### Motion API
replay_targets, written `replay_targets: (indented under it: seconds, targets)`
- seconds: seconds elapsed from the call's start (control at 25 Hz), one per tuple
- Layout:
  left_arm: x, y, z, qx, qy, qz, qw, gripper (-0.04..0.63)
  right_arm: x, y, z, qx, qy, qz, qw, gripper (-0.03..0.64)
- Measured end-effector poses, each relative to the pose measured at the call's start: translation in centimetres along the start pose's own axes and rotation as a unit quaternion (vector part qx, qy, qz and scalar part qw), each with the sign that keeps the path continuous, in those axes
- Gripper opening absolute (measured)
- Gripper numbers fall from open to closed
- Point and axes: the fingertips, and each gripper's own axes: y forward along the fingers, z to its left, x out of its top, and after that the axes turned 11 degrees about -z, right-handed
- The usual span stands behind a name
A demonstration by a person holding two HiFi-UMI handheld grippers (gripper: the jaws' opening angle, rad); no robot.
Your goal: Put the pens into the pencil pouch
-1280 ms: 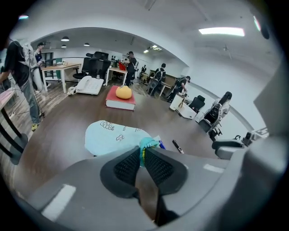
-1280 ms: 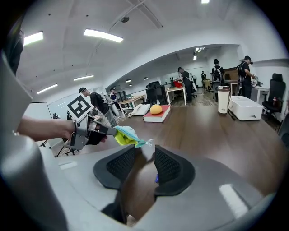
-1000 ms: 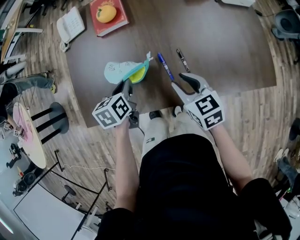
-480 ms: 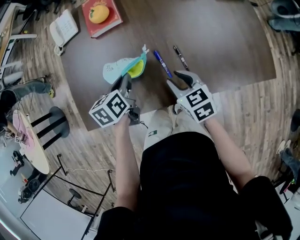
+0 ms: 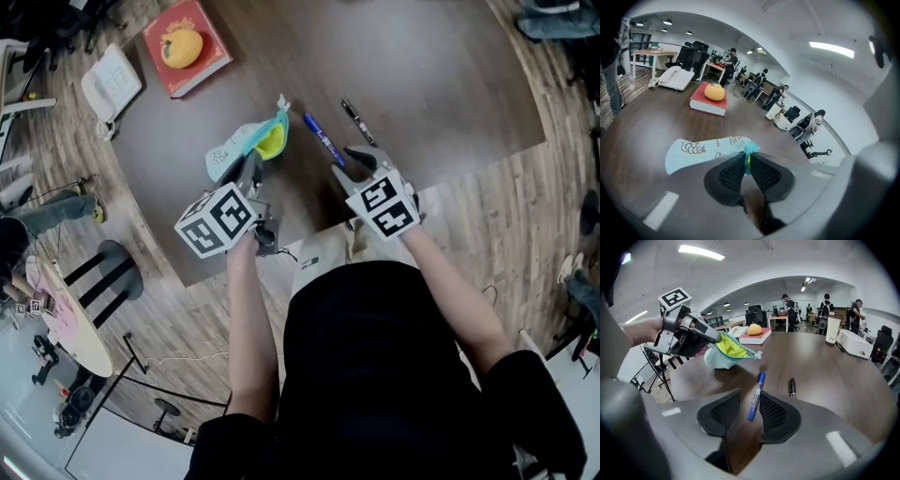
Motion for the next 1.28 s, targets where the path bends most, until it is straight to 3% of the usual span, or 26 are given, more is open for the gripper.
replay_targets:
  seconds: [0.36, 1.28]
  targets:
    - [0.2, 0.9, 0.5, -0.030, -0.004, 0.023, 0.9993, 0.031, -2.5, 1.9, -0.5, -0.020, -0.007, 0.042, 0.999, 0.121]
    - [-0.3, 1.7, 0.9, -0.067, -0.006, 0.053, 0.9963, 0.031, -4.9, 4.3, -1.0, -0.059, 0.002, 0.061, 0.996, 0.074]
